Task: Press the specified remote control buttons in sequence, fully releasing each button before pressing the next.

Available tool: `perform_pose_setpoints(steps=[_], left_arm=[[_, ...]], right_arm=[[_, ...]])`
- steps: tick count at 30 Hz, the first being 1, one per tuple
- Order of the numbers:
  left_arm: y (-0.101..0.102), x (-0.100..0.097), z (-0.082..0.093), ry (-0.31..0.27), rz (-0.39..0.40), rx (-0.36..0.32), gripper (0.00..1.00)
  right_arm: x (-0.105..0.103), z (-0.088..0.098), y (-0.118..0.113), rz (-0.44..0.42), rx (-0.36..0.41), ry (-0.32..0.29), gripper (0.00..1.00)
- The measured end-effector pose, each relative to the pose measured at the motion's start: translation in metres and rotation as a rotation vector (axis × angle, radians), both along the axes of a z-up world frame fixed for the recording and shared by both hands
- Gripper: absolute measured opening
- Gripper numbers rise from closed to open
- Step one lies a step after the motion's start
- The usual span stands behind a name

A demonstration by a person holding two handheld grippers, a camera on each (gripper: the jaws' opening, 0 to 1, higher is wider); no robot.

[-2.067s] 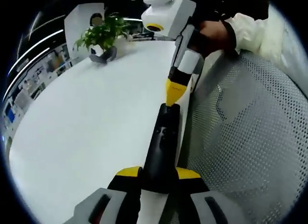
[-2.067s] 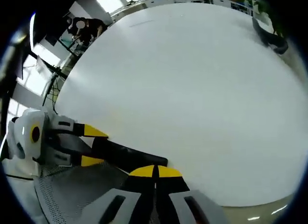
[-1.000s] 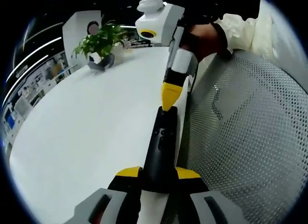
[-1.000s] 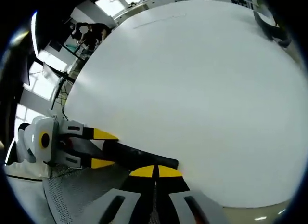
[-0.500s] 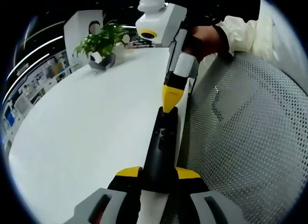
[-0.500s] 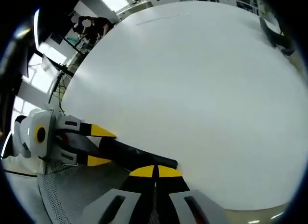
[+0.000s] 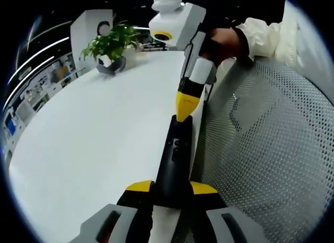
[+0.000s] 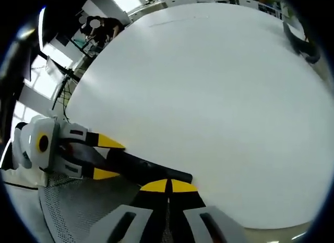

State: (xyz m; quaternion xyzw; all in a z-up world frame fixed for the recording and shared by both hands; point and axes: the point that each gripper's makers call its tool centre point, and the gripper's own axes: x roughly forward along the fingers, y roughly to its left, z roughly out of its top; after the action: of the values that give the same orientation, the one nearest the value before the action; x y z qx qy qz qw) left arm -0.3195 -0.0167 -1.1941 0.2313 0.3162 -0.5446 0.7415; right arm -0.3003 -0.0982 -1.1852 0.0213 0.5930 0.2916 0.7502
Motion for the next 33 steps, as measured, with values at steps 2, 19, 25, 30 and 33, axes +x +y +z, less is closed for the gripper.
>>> perform_pose_setpoints(steps=[2,19,25,30,33], left_arm=[[0.0001,-0.0005,-0.0001,0.002,-0.002,0.003,0.25],[-0.0006,-0.0028,0.0007,0.002,-0.011,0.0,0.25],[-0.0028,-0.002,0.0007,-0.002,-0.016,-0.004,0.25],[-0.0054,-0.0012,0.0011,-0.011,-0.025,-0.006,0.25],[-0.006,-0.0009,0.0011,-0.012,-0.026,-0.007,0.25]], right_arm=[[0.0004,-0.0002,-0.0002,-0.003,0.002,0.003,0.0],[0.0008,0.0005,-0.0001,-0.064,0.053,0.05,0.0],[0.001,0.0019,0.001,-0.037,0.042,0.033,0.0],[0.0019,0.0037,0.004,-0.035,0.065,0.031,0.0],[0.0005,0.0029,0.0058,-0.027,0.068,0.039,0.0]])
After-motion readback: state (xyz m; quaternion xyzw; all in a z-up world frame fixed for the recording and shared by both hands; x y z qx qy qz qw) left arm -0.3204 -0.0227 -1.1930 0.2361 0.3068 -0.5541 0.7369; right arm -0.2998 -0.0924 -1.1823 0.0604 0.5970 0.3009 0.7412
